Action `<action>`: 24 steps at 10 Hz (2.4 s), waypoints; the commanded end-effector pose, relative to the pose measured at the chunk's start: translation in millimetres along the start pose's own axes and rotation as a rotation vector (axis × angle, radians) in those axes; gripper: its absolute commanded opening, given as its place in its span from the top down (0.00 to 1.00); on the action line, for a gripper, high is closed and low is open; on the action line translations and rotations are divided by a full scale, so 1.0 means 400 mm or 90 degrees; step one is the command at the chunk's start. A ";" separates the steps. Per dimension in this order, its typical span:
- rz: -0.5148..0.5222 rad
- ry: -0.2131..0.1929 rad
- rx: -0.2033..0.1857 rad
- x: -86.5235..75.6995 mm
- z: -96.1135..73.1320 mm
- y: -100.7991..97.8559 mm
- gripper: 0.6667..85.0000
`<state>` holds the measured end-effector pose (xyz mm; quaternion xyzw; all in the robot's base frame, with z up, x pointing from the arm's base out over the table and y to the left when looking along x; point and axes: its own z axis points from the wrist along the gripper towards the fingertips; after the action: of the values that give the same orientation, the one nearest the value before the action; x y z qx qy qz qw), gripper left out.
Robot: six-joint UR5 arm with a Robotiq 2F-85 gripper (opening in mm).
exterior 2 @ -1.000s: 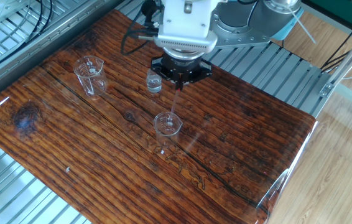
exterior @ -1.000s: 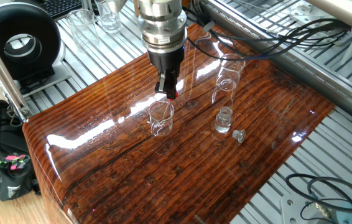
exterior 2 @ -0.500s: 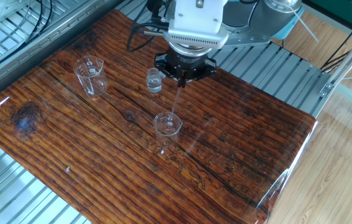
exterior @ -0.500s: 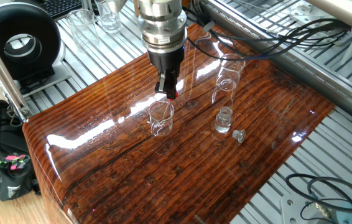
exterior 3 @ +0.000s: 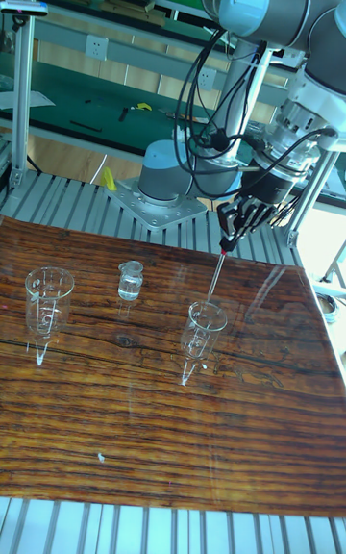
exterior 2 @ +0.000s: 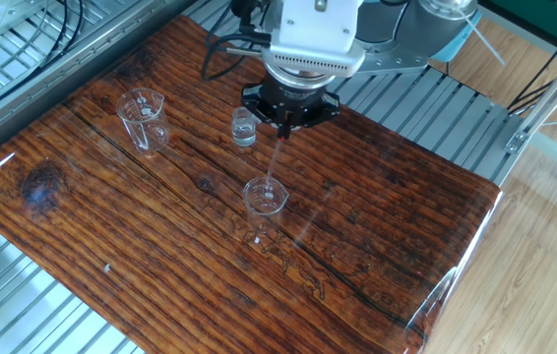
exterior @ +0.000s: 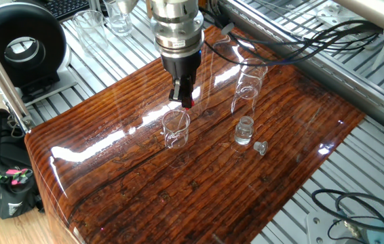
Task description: Transfer liquid using a dropper
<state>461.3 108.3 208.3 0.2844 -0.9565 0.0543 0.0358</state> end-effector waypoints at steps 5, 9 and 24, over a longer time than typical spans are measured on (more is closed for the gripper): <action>-0.007 0.001 0.009 0.015 -0.008 -0.032 0.98; -0.022 0.004 0.071 0.054 -0.020 -0.118 0.98; -0.041 -0.006 0.061 0.096 0.053 -0.205 0.98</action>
<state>474.9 10.6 198.9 0.3423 -0.9327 0.1106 0.0239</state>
